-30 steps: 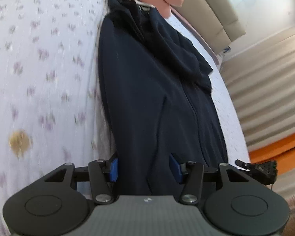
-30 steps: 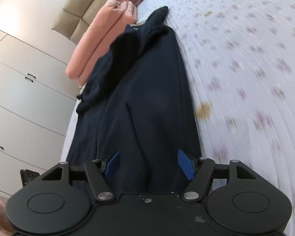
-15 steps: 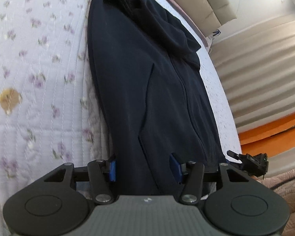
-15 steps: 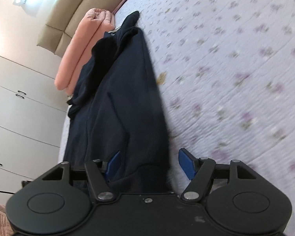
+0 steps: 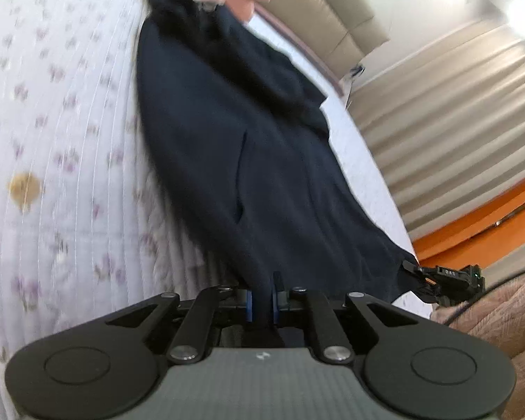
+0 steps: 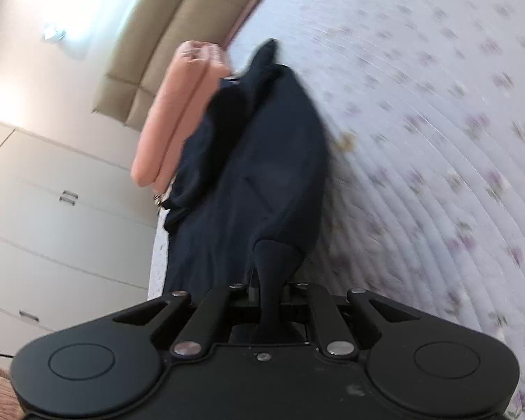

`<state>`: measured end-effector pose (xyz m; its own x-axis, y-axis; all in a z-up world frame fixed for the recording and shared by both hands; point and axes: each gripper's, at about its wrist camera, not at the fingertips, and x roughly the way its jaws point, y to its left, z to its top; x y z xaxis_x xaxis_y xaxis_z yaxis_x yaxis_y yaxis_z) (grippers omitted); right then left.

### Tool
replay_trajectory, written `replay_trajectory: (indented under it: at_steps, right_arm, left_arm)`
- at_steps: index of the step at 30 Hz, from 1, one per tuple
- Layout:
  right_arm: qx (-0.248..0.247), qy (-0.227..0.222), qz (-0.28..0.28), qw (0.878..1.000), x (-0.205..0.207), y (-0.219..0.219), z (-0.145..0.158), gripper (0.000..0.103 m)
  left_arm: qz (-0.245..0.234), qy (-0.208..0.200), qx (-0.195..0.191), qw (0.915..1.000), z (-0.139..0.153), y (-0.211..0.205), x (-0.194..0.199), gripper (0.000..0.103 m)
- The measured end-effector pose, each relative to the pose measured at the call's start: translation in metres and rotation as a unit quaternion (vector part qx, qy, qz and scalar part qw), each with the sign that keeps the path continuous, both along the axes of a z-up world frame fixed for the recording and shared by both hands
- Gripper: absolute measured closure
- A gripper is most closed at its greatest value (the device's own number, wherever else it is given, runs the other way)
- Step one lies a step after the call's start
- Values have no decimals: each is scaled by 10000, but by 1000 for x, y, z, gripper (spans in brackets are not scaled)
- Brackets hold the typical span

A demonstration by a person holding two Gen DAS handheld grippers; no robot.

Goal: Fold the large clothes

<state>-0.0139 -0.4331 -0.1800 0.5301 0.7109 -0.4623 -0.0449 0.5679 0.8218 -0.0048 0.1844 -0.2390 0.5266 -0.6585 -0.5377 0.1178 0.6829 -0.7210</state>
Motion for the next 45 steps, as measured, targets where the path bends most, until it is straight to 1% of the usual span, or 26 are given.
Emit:
replay_trajectory:
  at_steps: [3,5,8,10,12,13,14,17,20,22,24,26,29,31,32,35,39,41,45]
  right_arm:
    - [90,-222,-28,9997,8,2,15,95]
    - [180,-282,-73,9994,14,0,19,95]
    - [397,-363,-121,9985,26,1,24,95]
    - [416,-519,-140,9977,39,5,35,95]
    - [331,-786,-141,9963,53,12,51,95]
    - [349,-898,-141,9953,61,16,59,95]
    - [405,-1013,-146,9939,71,19,68,95]
    - [507,-1271,-199,9904,101,26,92,95]
    - [601,-1470,-218,9871,133,35,113,95]
    - [605,-1525,-203,9862,155,42,122,95]
    - [563,-1552,-205,9861,177,49,127,95]
    - [575,-1569,-233,9857,202,56,127,95]
    - [612,-1500,-358,9861,243,65,120,95]
    - [581,-1454,-461,9866,265,70,114,95]
    - [575,-1445,-501,9866,277,72,111,95]
    - [488,-1441,-568,9867,303,81,100,95]
    - [571,-1389,-705,9861,332,86,84,95]
    - [634,-1267,-752,9871,352,89,78,95]
    - [315,-1144,-723,9903,400,105,67,95]
  left_arm:
    - [206,-152,-142,9996,8,6,3,93]
    - [386,-148,-125,9991,10,8,6,93]
    - [650,-306,-217,9972,20,12,13,93]
    - [716,-516,-13,9961,35,8,21,93]
    - [793,-736,472,9930,57,-4,33,93]
    - [837,-829,629,9910,67,-8,39,93]
    - [894,-916,680,9894,76,-10,43,93]
    - [1230,-1106,558,9846,103,-12,61,93]
    - [1444,-1253,414,9807,121,-11,85,93]
    - [1564,-1333,510,9773,131,-4,97,93]
    - [1805,-1293,639,9729,135,0,113,93]
    - [2018,-1252,684,9690,137,7,131,93]
    - [2218,-1174,665,9657,131,20,166,93]
    - [2266,-1211,728,9637,127,27,191,93]
    - [2270,-1253,762,9628,126,31,195,93]
    - [2295,-1333,813,9607,120,35,227,93]
    - [2453,-1320,588,9586,111,45,266,93]
    - [2525,-1320,588,9568,108,47,281,93]
    - [2620,-1214,583,9556,96,53,312,93]
